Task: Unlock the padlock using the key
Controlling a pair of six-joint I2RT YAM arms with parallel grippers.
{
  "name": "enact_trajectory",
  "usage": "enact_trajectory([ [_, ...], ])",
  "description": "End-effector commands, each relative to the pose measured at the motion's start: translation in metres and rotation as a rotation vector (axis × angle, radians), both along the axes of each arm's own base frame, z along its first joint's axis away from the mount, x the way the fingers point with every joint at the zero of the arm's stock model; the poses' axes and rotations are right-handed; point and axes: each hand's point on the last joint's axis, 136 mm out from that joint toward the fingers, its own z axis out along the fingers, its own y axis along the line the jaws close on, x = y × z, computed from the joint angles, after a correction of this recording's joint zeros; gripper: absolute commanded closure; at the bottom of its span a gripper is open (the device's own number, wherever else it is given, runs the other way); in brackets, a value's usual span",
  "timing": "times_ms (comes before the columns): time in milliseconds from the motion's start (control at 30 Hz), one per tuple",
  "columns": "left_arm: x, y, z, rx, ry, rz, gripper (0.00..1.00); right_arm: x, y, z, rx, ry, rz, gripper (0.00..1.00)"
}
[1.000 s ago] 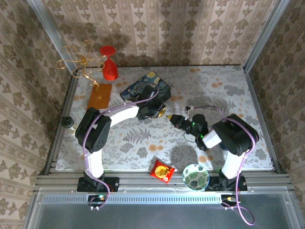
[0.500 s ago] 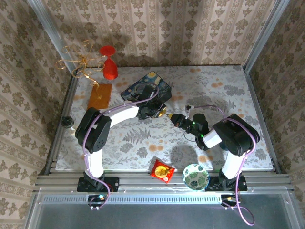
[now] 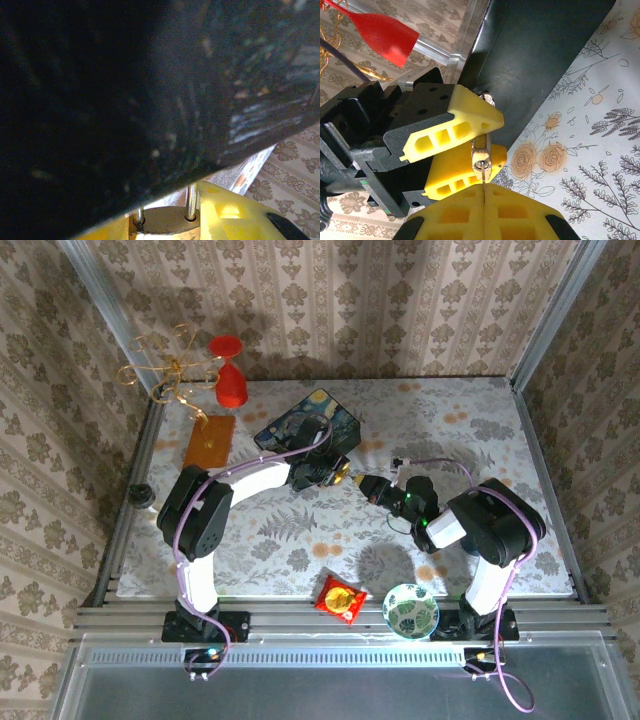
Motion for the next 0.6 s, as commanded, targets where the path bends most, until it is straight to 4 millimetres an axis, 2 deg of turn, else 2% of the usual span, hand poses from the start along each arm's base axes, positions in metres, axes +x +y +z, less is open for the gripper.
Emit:
enact_trajectory([
  [0, -0.003, -0.012, 0.032, -0.113, -0.015, -0.020, 1.00, 0.005, -0.003, 0.016, 0.004, -0.061, -0.018, 1.00],
  [567, -0.003, -0.016, 0.028, -0.127, 0.001, -0.019, 1.00, 0.006, 0.008, 0.021, 0.013, -0.078, 0.032, 1.00],
])
